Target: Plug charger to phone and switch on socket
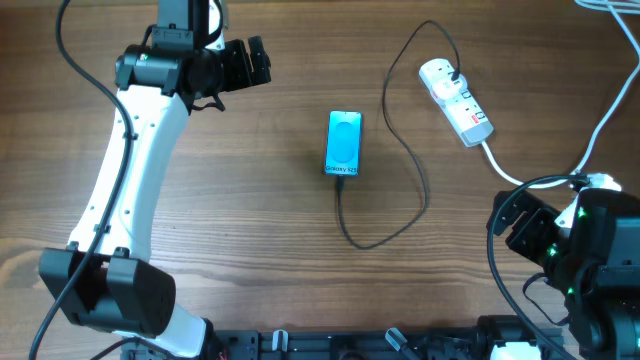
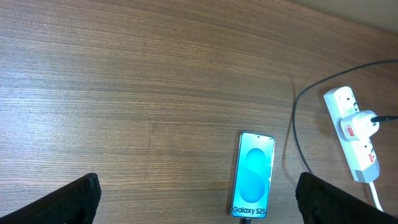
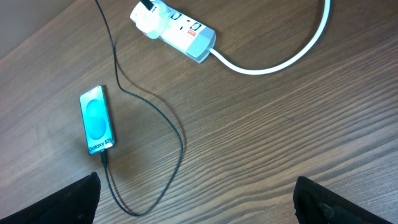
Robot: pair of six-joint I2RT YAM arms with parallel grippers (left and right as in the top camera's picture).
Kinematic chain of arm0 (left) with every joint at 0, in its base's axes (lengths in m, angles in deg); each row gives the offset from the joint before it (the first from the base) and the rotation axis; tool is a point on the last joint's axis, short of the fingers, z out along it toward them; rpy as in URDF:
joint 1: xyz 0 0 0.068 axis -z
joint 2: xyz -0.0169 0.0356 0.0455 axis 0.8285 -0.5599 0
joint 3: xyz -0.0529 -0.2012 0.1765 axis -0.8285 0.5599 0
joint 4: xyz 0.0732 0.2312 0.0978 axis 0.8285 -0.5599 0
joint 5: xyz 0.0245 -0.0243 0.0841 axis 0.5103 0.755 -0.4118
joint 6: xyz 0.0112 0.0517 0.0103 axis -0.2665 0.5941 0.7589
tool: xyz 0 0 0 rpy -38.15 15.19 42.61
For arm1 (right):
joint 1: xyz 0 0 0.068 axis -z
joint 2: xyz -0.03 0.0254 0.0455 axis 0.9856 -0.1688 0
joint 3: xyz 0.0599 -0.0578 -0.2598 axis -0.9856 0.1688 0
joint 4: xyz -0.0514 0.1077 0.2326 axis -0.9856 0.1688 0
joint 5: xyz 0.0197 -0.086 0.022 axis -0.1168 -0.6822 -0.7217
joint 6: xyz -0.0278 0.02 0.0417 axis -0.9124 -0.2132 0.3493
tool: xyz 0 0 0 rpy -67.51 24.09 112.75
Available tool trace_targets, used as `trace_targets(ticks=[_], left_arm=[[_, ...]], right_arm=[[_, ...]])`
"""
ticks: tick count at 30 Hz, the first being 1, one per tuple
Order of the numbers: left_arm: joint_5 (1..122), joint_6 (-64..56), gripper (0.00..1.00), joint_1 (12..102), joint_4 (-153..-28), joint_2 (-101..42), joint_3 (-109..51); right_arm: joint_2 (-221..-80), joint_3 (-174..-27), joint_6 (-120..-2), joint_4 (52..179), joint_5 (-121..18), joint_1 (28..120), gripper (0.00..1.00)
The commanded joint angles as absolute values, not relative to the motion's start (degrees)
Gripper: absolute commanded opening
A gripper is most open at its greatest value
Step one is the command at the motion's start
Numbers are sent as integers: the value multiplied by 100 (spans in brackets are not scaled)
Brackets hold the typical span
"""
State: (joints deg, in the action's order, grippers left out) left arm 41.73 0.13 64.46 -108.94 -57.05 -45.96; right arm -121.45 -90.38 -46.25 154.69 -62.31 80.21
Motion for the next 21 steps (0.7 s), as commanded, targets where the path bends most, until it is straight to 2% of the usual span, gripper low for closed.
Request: trace_targets(ticks=[1, 9, 14, 21], left_arm=[[4120, -35, 100, 6442, -10878, -5727, -4574], [4120, -35, 100, 6442, -10880, -5727, -4574], [4120, -35, 100, 6442, -10878, -5727, -4574], [4120, -35, 100, 6442, -10878, -5727, -4574]], right_arm=[[-12165, -9001, -4622, 15462, -6237, 7951, 100], [-12230, -8985, -4673, 15360, -6143, 7896, 100], [-11924, -8953, -5914, 15209, -5964, 7896, 100], [-10853, -8826, -6353, 14844, -5968, 7898, 100]])
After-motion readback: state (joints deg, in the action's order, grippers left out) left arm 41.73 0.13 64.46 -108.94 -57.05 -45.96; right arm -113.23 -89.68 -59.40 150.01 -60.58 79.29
